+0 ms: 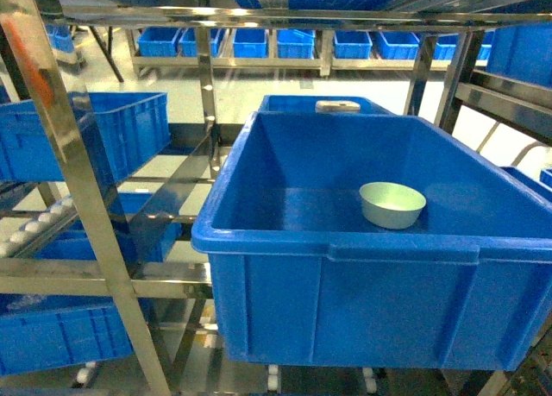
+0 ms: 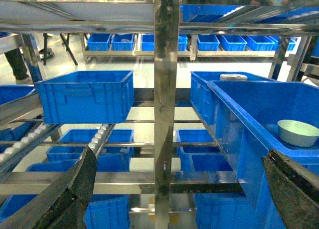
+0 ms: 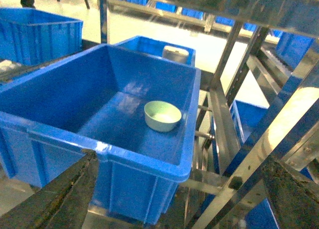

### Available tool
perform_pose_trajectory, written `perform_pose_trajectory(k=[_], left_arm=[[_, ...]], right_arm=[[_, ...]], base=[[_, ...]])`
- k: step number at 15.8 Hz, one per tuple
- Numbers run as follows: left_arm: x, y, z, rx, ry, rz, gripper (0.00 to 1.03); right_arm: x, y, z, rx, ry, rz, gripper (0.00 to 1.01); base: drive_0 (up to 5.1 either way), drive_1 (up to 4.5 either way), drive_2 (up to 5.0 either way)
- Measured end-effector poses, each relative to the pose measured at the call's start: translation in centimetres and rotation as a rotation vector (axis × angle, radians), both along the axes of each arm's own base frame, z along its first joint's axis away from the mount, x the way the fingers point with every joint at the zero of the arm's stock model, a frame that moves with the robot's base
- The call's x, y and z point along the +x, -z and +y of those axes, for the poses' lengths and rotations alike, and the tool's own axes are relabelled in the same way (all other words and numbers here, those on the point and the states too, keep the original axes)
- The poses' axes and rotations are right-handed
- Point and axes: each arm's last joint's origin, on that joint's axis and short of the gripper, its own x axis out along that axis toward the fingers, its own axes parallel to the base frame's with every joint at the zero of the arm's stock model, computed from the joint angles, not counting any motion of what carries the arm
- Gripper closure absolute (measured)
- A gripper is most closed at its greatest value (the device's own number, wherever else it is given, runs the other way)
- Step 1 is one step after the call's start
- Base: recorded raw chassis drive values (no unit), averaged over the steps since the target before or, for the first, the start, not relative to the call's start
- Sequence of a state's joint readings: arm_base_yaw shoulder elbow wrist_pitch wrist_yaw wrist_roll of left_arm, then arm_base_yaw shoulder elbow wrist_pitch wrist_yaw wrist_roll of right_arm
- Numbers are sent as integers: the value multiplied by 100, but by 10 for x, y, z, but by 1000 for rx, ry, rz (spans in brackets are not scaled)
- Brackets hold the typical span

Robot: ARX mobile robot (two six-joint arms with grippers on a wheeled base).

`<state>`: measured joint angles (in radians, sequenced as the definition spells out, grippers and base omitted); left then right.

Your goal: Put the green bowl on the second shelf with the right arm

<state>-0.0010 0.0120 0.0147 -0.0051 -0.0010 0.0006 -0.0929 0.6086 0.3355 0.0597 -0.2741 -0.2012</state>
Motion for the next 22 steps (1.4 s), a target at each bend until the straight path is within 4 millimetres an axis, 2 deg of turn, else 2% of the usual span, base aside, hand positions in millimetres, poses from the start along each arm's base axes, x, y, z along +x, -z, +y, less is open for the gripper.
perform_pose_trajectory(k=[1,2,3,4,5,7,22], left_arm=[[0,0,0,0,0,0,5],[0,0,0,0,0,-1,5],[0,0,0,0,0,0,5],[0,0,0,0,0,0,5],[0,0,0,0,0,0,5],[0,0,0,0,0,0,5],[0,0,0,0,0,0,5]], right_arm=[[0,4,5,38,83,-113,13],[-14,22,6,133,198,-197,53],[-19,33,6,142,200,-183,77],[-21,35,6,143,200,-187,88],[-23,35,6,144,199,-192,94],[-24,36,6,146,200,-196,99],[-39,55,6,149,199,-207,99]], base=[[0,0,0],[0,0,0],[0,0,0],[0,0,0],[0,0,0],[0,0,0],[0,0,0]])
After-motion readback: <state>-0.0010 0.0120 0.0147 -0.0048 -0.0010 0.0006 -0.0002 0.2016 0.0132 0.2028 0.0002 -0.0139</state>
